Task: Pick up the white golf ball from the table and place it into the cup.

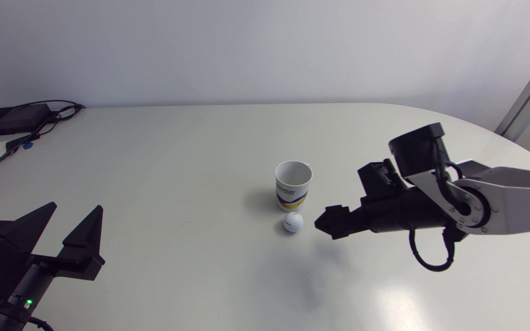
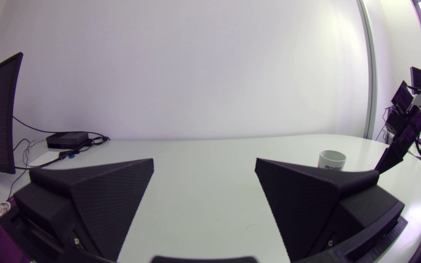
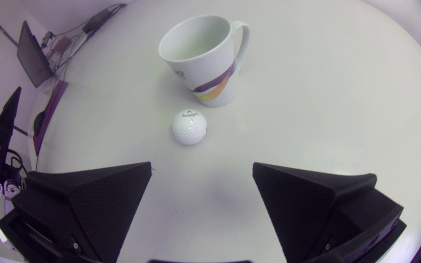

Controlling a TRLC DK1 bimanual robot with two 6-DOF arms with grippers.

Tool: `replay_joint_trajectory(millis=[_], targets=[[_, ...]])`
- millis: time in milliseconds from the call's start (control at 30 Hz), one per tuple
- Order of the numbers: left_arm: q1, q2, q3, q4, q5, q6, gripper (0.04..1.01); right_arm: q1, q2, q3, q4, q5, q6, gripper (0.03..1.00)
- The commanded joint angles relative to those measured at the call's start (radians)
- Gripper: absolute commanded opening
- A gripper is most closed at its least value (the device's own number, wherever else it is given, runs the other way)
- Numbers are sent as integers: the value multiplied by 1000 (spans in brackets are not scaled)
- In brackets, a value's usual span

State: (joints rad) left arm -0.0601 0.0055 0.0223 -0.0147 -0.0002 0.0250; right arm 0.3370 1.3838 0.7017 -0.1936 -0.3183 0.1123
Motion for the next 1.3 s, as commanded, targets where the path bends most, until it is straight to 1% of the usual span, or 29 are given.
replay_joint_trajectory(millis=[0,67,100,167,233,333,433,500,567,600,667,767,833,900,967,1067,1133,1267], targets=[[3,-18,-21,5,0,-7,993,59,47,65,-73,33,-13,975],[3,-18,-21,5,0,-7,993,89,64,127,-188,71,-68,975],[2,-18,-21,5,0,-5,993,100,70,143,-221,82,-89,975],[2,-18,-21,5,0,-7,993,111,66,150,-214,88,-109,975],[0,-18,-21,5,0,-7,993,129,73,168,-218,125,-114,975],[-1,-16,-21,5,0,-5,993,148,119,225,-250,151,-114,975],[-3,-18,-21,5,0,-7,993,171,187,286,-268,212,-85,975],[-3,-16,-21,5,0,-7,993,189,241,338,-296,232,-72,975],[-3,-16,-21,5,0,-5,993,203,270,371,-303,252,-54,975],[-3,-18,-21,5,0,-7,993,211,279,386,-306,257,-49,975],[-3,-18,-21,5,0,-7,993,223,308,427,-346,257,-30,975],[-3,-16,-21,5,0,-7,993,237,334,469,-368,280,-13,975],[-3,-18,-21,5,0,-7,993,240,354,499,-394,285,3,975],[-3,-18,-21,5,0,-7,993,244,380,532,-431,285,17,975],[-3,-16,-21,7,0,-7,993,249,412,565,-487,285,27,975],[-3,-16,-21,5,0,-7,993,257,431,581,-489,301,47,975],[-3,-18,-21,5,0,-7,993,263,449,587,-489,301,55,975],[-4,-18,-21,5,0,-7,993,277,475,596,-478,329,63,975]])
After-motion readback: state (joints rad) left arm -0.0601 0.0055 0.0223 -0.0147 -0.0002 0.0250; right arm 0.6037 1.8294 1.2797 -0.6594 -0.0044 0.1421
